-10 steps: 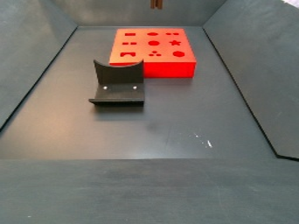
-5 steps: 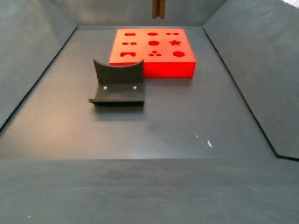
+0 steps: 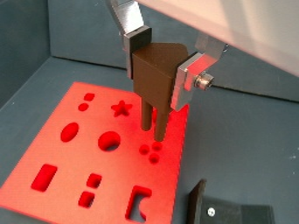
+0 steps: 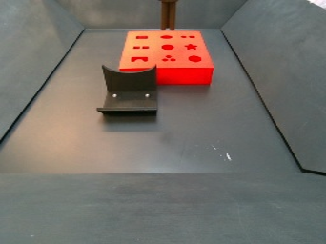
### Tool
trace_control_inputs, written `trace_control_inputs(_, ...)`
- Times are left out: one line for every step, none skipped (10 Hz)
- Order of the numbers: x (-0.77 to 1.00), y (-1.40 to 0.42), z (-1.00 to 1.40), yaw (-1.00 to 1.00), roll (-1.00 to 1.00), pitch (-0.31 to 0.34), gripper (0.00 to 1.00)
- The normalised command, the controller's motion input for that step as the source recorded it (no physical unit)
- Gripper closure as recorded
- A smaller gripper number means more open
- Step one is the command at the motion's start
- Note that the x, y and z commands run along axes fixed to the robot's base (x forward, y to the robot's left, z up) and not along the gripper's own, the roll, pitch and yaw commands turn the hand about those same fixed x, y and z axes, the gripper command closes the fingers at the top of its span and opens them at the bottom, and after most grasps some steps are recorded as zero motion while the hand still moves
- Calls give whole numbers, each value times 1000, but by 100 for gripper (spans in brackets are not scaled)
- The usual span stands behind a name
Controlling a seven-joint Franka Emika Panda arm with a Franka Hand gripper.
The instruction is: Insert the 3 prong object.
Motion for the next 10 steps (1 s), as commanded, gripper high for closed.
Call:
trace_control_inputs(340,0,-160,434,114,23,100)
trace_control_inputs(0,0,0,37,27,0,100)
trace_control_inputs(0,49,0,0,-7,0,100)
trace_control_inputs(0,0,0,60,0,0,100)
trace_control_inputs(200,0,-440,0,114,306,100)
trace_control_inputs(374,69,-131,-214,97,490,100)
trace_control_inputs(306,106,-40,-229,103,500,100)
trace_control_inputs(506,0,-263,-206,43,429,100)
trace_control_inputs(137,0,0,-134,-47,24,100)
trace_control_inputs(0,0,-23,0,0,0,100)
